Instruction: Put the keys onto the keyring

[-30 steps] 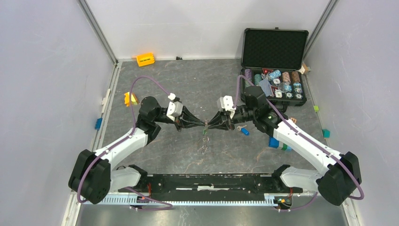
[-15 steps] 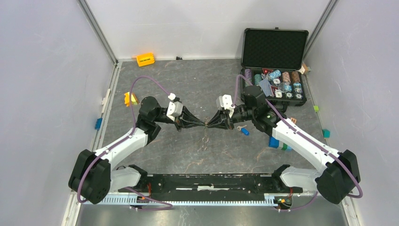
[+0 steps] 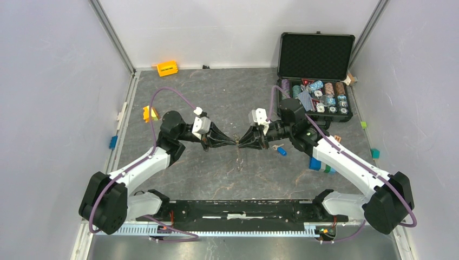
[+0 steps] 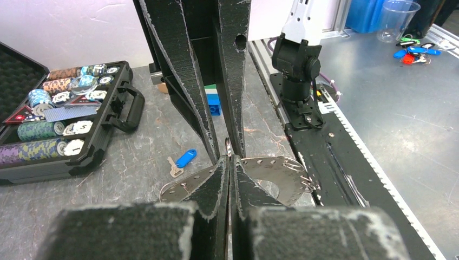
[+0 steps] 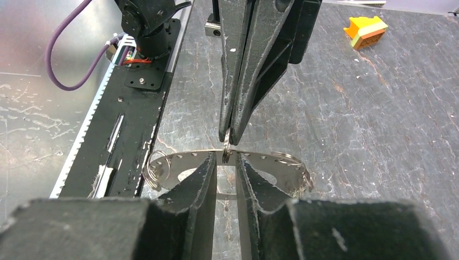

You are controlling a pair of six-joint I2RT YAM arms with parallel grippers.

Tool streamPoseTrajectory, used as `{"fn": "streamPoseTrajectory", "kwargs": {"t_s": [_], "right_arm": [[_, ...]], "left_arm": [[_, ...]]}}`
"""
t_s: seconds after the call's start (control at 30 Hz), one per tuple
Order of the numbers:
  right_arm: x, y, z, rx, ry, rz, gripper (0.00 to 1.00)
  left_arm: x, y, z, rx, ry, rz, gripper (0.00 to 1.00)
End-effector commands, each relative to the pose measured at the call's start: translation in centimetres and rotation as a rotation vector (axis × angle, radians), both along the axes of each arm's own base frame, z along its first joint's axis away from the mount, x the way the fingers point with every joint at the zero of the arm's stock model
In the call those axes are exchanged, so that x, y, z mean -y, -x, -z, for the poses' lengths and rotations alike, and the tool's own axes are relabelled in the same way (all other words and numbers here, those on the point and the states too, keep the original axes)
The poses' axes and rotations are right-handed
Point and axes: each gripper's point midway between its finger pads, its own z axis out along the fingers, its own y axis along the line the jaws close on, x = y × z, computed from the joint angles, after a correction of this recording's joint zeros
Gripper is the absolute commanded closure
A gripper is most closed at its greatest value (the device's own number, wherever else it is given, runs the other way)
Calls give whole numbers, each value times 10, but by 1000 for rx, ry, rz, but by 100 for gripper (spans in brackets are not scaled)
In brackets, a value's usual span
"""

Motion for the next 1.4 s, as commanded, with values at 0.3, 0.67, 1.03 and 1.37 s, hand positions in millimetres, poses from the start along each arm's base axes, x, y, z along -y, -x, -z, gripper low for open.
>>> {"fn": "streamPoseTrajectory", "kwargs": {"t_s": [0.3,0.67,1.03,1.37], "right_arm": [[-4,-5,-24,41,-52,-5,95],[6,-31,-22,120,105,127,100],[14,-34,-17,179,302,133,100],[13,-30,-33,214,250,149,100]], "left_arm": [[0,0,0,19,1,10,98],[-2,-1,2,26,-74,12,40],[-11,-16,-13,86,-247,-56,26],[-10,-16,-16,69,-237,-54,50]]}}
